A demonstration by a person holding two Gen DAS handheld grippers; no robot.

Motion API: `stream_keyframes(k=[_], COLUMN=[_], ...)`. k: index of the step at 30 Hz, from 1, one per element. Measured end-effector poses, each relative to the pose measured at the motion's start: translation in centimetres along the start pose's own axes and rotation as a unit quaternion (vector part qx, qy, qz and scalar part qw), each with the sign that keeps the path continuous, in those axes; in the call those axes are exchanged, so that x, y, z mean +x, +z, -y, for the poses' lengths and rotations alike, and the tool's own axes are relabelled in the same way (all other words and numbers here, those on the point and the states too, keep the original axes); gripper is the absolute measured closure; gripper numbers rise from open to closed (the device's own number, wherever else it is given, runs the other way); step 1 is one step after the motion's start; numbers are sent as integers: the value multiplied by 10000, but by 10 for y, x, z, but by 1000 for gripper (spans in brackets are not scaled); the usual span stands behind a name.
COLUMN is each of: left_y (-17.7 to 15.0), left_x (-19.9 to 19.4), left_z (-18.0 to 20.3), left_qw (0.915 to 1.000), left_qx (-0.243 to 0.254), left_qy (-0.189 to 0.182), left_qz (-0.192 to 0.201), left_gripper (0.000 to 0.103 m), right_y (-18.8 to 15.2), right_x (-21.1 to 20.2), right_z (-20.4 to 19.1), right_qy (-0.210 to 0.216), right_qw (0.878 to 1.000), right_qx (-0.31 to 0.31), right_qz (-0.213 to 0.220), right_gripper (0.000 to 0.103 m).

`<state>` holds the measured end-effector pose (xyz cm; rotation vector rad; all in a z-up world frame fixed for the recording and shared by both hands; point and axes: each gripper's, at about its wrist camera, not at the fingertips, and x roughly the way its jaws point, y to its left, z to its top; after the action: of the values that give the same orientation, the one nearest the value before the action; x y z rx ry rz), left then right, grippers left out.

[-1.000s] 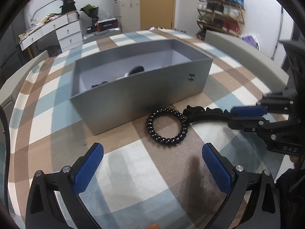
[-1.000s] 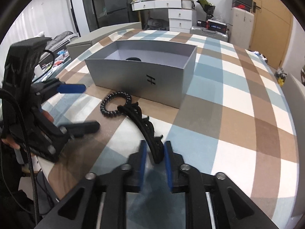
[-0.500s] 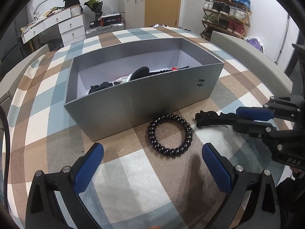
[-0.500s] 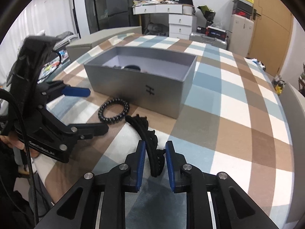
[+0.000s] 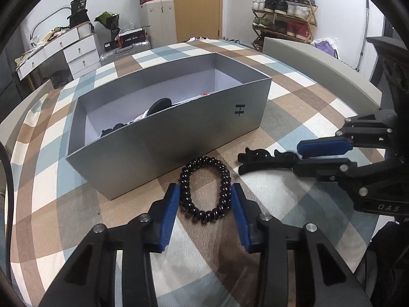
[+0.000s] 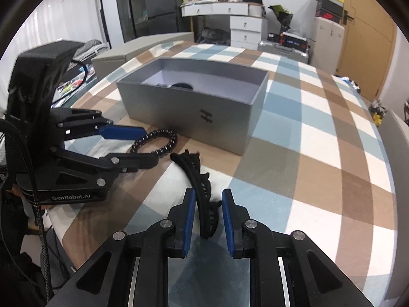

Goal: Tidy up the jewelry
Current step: 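Grasp the black bead bracelet with the left tool while the right tool holds the clip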

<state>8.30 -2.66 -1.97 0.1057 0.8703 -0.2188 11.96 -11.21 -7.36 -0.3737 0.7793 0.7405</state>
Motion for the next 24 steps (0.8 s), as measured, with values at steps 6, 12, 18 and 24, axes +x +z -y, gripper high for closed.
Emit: stream_keyframes(k=[6,12,18,24], left_y=[-7,-6,-7,-9], left_x=[-6,-4,-5,-9], left_z=[-4,-4,-5,-5], left_qw=[10000,9999,9998,9997], left_qx=[-44,-58,-124,-163], left_qy=[59,76,86,95], left_qz=[34,48,89,144], left_gripper=[70,70,70,70], right_y=[2,7,6,6], right_x=[8,13,11,0], right_z=[-9,-10,-8,-7], right_qy=[-20,-125,-71,-37], right_qw=[9998,9998,10000,9998], right_qx=[-166,-127,-65,-38], right_qz=[-69,-50,-7,169], right_gripper=[79,77,89,90])
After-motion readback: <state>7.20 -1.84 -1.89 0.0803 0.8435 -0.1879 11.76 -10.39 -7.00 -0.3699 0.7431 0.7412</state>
